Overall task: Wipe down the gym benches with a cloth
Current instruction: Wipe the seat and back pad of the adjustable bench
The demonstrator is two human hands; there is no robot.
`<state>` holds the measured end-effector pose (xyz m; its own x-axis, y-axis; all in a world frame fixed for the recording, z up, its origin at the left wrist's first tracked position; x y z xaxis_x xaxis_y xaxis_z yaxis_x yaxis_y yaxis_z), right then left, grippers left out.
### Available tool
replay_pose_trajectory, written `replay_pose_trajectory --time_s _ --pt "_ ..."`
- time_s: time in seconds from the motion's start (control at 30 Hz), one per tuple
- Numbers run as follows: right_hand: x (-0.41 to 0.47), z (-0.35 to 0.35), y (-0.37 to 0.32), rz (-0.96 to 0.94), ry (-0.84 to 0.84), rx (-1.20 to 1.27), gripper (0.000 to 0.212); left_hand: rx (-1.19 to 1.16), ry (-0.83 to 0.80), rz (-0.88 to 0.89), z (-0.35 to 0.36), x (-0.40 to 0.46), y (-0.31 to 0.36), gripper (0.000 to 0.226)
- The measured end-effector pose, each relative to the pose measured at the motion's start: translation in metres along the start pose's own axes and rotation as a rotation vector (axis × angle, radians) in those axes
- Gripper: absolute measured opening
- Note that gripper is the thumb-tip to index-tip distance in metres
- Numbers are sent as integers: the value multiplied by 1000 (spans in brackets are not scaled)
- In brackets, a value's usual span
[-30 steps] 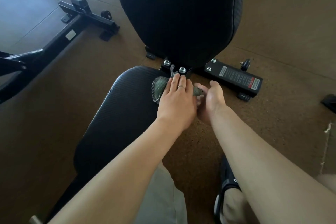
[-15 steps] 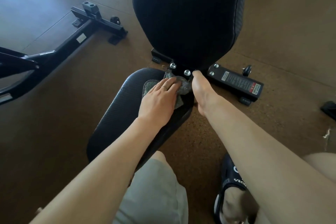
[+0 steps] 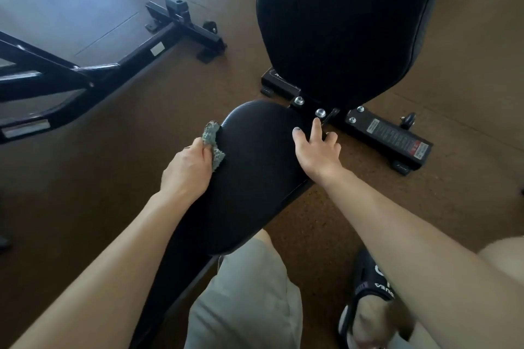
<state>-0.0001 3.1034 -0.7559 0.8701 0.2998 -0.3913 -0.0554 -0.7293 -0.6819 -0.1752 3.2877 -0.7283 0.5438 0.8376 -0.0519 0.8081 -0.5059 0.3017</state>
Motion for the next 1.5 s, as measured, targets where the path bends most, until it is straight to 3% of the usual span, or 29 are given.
replay_pose_trajectory --time_s 0.13,0.3,0.4,0.67,0.8,1.03,1.17,1.33,1.5 --pt "-4 8 4 -155 120 -203 79 -27 72 -26 -14 -38 -30 29" --pt "-5 12 3 -194 189 -315 84 -296 159 -144 -14 -88 -52 32" --pt "-4 11 2 -175 181 -299 83 -248 200 38 -13 -122 -49 49" --pt "-1 9 4 -139 153 -164 79 130 167 651 24 -158 -8 53" --pt "2 10 5 -140 145 -186 81 256 95 799 41 -132 37 66" --pt "2 3 2 -65 57 -67 78 297 41 838 57 -103 102 62" --pt "3 -3 4 -26 -9 15 72 228 67 863 43 -128 60 72" --pt "2 1 7 -63 6 -56 73 263 149 907 18 -157 -22 73" --pt "1 4 6 -98 21 -129 78 304 139 838 24 -145 -8 66"
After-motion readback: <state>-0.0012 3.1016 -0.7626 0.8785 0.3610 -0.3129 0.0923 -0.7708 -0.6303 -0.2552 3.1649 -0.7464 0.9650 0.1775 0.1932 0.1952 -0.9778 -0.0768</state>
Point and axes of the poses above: each hand's wrist, its own x-axis towards the middle knuckle, its own z-axis out of the palm, y = z × x, the point moved 4 cm from there along x, towards the middle knuckle, and after that the axes turned 11 degrees about y, right-handed, at the moved point
